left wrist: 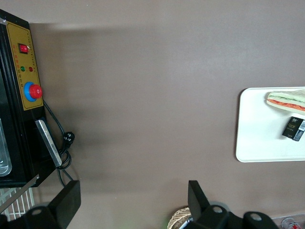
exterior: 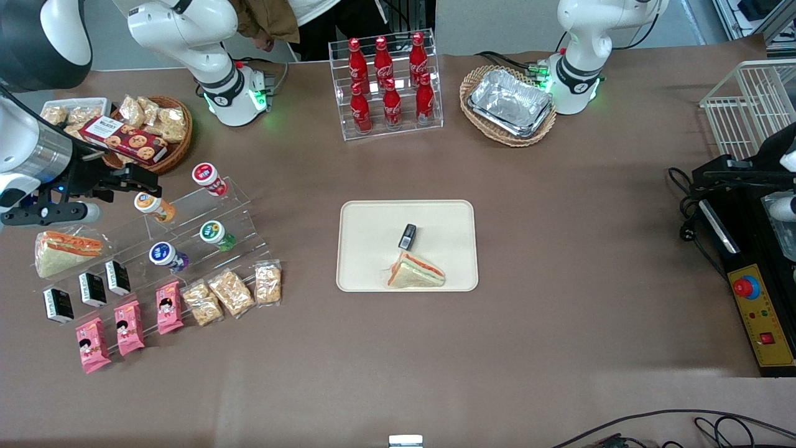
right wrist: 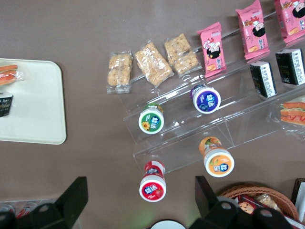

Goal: Place green gum on tray
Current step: 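Move the right gripper toward the green-labelled gum tub on the rack, then lower the right gripper around the green gum tub and close it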

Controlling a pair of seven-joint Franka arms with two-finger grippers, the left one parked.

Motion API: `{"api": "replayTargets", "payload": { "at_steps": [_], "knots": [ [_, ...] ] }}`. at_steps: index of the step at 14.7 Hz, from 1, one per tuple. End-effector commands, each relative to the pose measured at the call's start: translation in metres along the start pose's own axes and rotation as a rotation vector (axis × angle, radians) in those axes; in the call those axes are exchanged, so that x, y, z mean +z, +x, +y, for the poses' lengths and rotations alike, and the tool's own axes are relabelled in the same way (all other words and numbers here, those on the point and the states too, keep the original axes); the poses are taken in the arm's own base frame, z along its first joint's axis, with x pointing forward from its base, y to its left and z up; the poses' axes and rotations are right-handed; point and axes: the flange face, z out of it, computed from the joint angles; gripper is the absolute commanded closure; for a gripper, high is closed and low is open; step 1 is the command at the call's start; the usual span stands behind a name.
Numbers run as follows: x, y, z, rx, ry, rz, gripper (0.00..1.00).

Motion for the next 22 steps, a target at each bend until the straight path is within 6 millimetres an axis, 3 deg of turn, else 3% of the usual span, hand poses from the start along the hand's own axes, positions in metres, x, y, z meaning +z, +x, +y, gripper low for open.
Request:
{"api": "replayTargets", "payload": {
  "at_steps": [1, 3, 7, 12, 17, 22],
  "knots": [
    [-0.016, -0.032, -0.012, 0.043, 0.038, 0.022, 0.0],
    [-0.018, -0.048, -0.02, 0.057, 0.038, 0.045, 0.0],
    [0.018, -0.063, -0.014, 0.024, 0.048, 0.137, 0.0],
    [0.059, -0.035, -0.01, -0.046, 0.032, 0.131, 0.0],
    [0.13, 0.01, -0.004, -0.109, 0.011, 0.05, 0.0],
    [0.191, 0.021, -0.001, -0.16, 0.002, 0.004, 0.0]
  ]
}}
